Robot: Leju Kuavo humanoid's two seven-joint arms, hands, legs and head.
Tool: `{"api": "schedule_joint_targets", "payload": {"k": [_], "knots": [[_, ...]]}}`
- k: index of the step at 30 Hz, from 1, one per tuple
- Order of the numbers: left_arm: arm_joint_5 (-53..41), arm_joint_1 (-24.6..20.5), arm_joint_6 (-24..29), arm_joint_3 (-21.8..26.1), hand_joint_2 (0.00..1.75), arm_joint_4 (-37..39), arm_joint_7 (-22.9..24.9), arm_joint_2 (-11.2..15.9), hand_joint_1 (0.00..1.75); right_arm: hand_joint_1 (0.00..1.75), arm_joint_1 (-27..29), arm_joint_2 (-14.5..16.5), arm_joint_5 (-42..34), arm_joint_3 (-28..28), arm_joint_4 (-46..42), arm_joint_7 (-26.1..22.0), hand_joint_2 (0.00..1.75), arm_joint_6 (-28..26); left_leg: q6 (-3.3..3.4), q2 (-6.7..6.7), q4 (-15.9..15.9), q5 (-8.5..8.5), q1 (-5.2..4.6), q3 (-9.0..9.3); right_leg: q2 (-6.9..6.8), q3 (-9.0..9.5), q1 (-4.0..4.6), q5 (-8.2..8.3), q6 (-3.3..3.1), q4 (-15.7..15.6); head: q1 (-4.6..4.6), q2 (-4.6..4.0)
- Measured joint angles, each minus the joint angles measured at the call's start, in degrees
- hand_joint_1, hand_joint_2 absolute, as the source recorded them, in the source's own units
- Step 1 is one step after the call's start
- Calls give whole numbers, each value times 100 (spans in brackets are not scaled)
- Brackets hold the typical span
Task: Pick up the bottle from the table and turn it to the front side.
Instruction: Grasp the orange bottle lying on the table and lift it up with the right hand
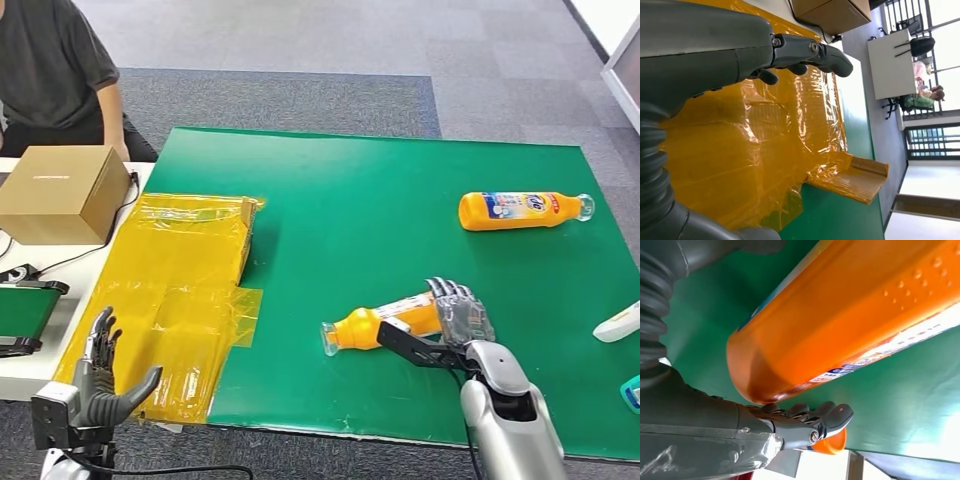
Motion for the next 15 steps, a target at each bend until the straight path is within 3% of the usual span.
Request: {"api": "schedule_joint_targets", "payload": {"k": [2,3,6,7,15], "knots": [[38,-34,43,-29,175,33,0,11,0,4,-136,-9,11,36,220,0,175,16,1,1,0,1,0,1,0,1,0,0,0,0,0,1],[57,-51,65,-45,175,51,0,19,0,21,-202,-15,12,50,336,0,175,19,1,1,0,1,0,1,-1,1,0,0,0,0,1,1],[116,-85,127,-96,175,102,0,42,0,147,-318,-36,2,77,652,-22,175,5,4,0,0,3,0,0,-1,3,0,3,4,0,1,1],[135,-91,146,-110,175,117,0,48,0,175,-338,-41,-4,84,733,-34,175,-15,5,0,0,4,0,0,-1,3,0,4,5,0,0,1],[185,-101,217,-142,175,188,0,87,0,175,-349,-51,-50,115,889,-114,175,-391,5,0,1,3,0,0,-1,3,-1,4,6,0,0,1]]}}
